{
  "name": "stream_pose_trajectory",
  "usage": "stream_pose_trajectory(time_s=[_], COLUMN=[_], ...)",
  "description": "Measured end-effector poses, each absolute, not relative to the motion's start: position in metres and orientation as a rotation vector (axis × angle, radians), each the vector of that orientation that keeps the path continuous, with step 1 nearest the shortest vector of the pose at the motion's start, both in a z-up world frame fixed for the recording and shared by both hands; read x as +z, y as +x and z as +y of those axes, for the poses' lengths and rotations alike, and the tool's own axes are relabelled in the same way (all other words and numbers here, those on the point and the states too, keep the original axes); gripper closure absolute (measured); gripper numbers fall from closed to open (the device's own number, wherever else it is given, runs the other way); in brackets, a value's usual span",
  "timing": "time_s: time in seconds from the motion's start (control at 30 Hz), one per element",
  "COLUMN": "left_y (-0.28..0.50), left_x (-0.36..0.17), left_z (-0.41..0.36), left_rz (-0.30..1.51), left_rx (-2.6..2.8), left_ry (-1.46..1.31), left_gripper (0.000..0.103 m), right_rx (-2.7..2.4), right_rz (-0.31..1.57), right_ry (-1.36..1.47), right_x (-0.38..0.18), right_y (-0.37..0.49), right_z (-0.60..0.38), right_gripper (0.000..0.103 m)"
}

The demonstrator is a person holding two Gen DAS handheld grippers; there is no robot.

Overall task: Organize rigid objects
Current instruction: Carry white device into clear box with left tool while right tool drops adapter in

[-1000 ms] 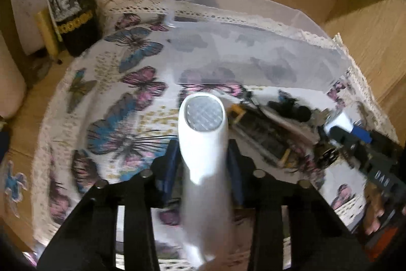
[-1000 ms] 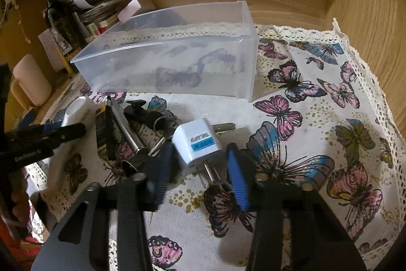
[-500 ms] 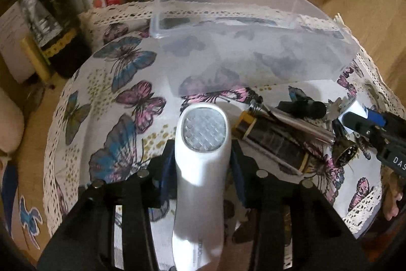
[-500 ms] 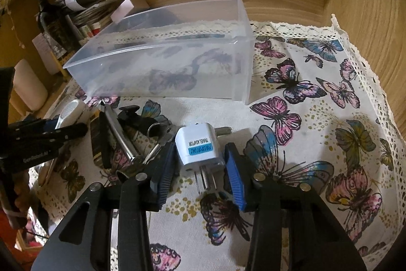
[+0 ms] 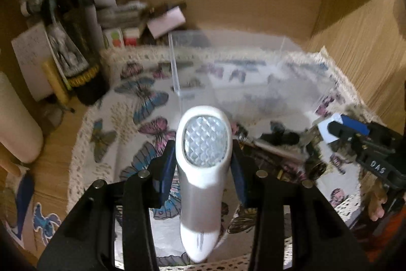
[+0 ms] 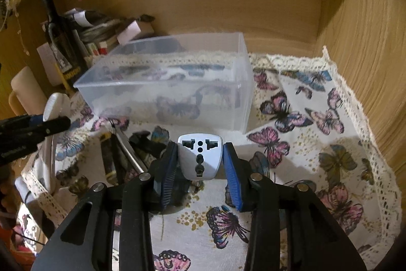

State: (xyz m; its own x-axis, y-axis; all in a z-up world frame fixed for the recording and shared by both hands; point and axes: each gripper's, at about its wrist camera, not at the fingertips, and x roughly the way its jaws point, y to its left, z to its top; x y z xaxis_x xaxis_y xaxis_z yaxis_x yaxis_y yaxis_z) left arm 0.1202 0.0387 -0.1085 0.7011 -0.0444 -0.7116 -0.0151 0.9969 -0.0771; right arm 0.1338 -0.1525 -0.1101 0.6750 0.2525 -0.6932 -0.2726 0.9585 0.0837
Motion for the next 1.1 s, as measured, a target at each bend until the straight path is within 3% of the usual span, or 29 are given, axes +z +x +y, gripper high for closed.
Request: stream_pose_trajectory(time_s=[0.67, 1.1], left_y=[0.111, 0.151], left_x=[-0.009, -0.004], left_z=[0.031, 0.033], left_rz=[0.485, 0.464], left_rx=[-0.075, -0.052], left_ry=[-0.095, -0.103], left_gripper=[0.062, 0.062], right_rx=[0.303, 0.302], right_rz=[0.503, 0.504], right_ry=[-0.010, -0.044], right_x=[-0.034, -0.030], right_y=[0.129, 0.171], right_z=[-0.144, -0.130], right_gripper=[0.069, 0.069])
